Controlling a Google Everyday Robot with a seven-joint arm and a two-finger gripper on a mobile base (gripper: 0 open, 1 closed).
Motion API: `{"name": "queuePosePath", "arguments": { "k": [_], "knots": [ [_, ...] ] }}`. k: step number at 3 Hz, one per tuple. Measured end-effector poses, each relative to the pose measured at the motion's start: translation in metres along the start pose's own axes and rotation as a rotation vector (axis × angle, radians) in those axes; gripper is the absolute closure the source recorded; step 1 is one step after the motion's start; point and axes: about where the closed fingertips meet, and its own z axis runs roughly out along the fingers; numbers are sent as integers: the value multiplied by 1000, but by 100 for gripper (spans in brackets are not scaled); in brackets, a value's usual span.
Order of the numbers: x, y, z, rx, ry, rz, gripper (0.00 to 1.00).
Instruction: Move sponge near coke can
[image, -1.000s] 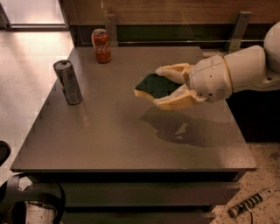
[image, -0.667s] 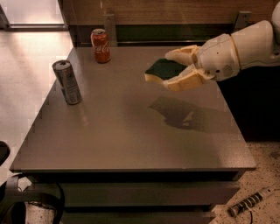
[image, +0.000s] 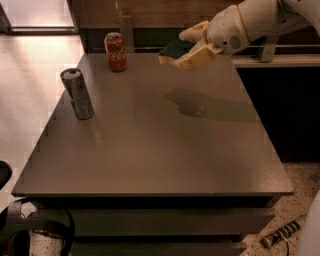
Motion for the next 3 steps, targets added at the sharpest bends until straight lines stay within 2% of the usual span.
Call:
{"name": "queuePosePath", "arguments": {
  "k": [1,2,3],
  "knots": [
    [-8,-34,21,28,-28,-36,100],
    [-11,-53,45,53,-75,-75,100],
    [13,-68,101,84,-141,-57,100]
  ]
}}
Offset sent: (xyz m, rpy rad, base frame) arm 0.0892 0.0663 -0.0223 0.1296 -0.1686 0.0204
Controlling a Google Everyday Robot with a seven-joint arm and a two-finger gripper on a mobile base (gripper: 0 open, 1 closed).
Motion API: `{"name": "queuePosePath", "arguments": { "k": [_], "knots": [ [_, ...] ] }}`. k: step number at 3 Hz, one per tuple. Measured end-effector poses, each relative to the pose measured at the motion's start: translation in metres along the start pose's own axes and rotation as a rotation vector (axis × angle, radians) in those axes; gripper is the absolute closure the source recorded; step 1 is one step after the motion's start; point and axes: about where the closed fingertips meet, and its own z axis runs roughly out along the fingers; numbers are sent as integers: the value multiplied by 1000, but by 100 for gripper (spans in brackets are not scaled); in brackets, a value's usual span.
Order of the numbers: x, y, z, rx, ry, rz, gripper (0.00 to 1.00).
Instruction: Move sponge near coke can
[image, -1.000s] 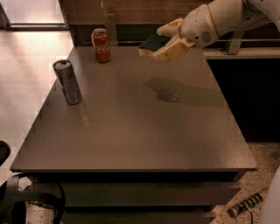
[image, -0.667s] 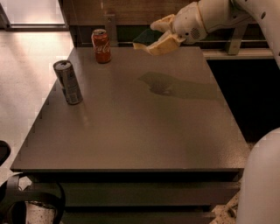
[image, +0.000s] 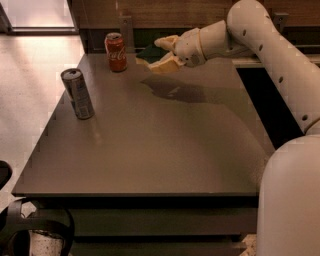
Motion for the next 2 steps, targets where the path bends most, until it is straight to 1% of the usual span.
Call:
{"name": "queuePosePath", "arguments": {
  "k": [1,2],
  "knots": [
    [0,0,0,0,0,0,100],
    [10,-9,18,-16,32,-2,100]
  ]
}}
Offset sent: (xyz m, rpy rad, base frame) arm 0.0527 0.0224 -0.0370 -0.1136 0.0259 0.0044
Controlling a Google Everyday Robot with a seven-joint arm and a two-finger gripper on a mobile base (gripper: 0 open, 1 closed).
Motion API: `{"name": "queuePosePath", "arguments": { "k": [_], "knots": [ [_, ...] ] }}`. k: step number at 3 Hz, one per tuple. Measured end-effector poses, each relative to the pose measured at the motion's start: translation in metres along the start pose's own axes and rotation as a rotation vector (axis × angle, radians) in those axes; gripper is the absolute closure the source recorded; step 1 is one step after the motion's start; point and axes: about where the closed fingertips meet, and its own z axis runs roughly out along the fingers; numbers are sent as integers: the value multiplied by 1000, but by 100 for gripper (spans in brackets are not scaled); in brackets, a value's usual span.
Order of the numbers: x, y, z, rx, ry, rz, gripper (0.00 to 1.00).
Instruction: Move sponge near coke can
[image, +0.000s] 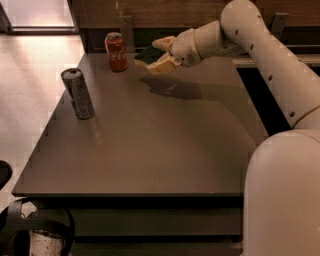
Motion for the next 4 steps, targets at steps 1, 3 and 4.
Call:
{"name": "queuePosePath", "arguments": {
  "k": [1,3,4],
  "knots": [
    [19,-17,30,-19,15,-1,100],
    [31,-26,50,-32,20,0,76],
    [31,-24,55,-39,19,1,45]
  ]
}}
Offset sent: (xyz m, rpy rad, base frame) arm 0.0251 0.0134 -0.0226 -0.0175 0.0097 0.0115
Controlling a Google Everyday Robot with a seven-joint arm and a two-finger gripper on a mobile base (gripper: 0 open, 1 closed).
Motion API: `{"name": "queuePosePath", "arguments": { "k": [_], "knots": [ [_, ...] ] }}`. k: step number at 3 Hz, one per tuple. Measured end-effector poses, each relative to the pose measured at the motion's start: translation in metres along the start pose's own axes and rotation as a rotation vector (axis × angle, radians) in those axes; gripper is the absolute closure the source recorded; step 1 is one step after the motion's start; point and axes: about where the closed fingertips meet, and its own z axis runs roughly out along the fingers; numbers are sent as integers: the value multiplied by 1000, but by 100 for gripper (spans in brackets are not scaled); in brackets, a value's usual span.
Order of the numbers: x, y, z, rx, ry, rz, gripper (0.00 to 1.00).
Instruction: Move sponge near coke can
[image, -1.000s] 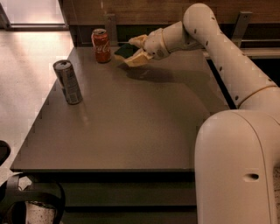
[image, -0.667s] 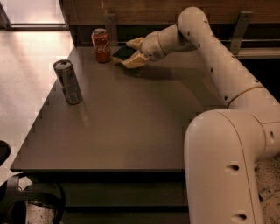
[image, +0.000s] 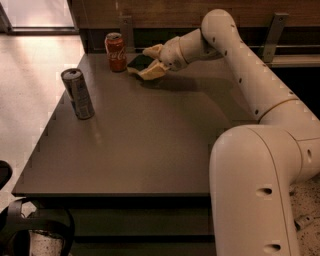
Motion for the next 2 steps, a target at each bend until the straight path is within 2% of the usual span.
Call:
{"name": "queuePosePath", "arguments": {
  "k": [2],
  "knots": [
    [0,2,7,-10,-2,1,1]
  ]
}}
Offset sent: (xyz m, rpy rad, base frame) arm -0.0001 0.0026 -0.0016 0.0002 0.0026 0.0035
